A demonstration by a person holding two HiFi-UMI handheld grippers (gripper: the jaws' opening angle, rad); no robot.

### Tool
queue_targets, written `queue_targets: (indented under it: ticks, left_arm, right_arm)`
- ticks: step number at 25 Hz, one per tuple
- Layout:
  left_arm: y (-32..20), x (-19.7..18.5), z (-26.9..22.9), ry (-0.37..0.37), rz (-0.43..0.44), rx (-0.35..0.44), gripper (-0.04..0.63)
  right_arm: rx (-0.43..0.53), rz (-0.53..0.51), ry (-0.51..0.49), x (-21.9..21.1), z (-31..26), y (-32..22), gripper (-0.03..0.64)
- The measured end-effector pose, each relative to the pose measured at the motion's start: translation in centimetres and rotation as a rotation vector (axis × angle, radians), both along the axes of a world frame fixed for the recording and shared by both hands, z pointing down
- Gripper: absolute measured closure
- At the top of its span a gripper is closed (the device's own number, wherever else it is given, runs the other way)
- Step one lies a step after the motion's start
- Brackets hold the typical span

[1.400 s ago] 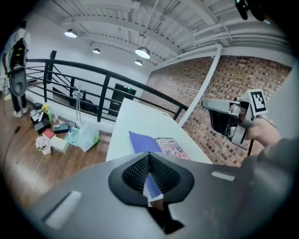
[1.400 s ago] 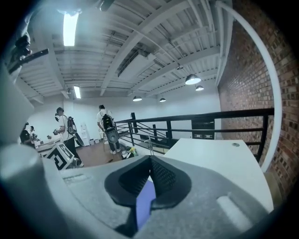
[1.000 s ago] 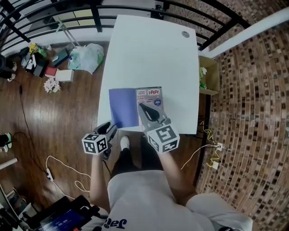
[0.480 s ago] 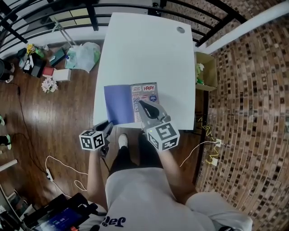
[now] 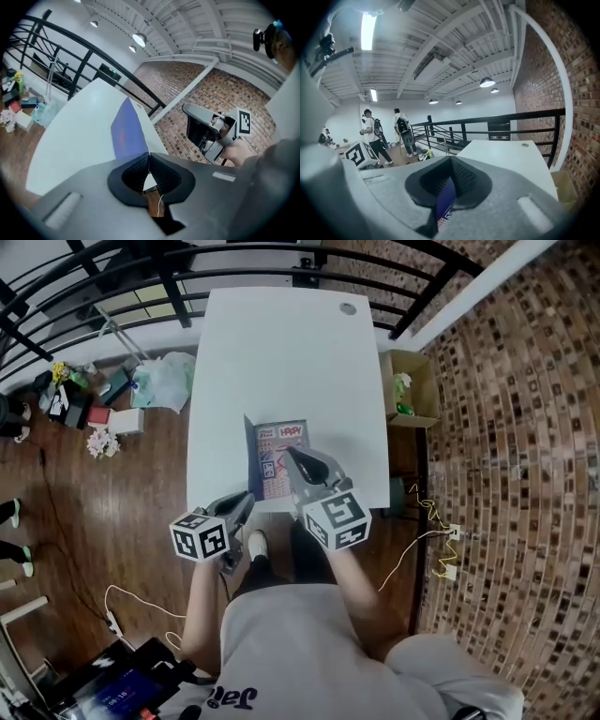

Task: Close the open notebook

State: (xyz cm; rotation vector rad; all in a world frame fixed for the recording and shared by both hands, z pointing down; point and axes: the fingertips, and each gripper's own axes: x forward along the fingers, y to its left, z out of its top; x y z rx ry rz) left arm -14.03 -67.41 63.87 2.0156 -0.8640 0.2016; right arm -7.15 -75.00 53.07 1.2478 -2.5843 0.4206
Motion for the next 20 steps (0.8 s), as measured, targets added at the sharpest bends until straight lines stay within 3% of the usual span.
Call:
queue_targets:
  ticks: [8, 16, 20]
  left_arm:
    - [-0.3, 9.1, 2.9, 0.025, 0.133, -0.075, 0.571]
    - [-1.0, 15.2, 9.4, -0.108, 0.225, -0.143, 0.560]
    - [-1.2, 16.9, 11.7, -0.107, 0.205, -0.201, 0.515]
  right_arm:
    - [0.009, 0.127, 0.013, 6.8, -0.5, -0.4, 0.630]
    - [-0.015, 0.257, -0.001, 13.2, 0.7, 0.4, 0.630]
    - [-0.027, 0.299, -0.025, 14.8, 1.3, 0.9, 0.630]
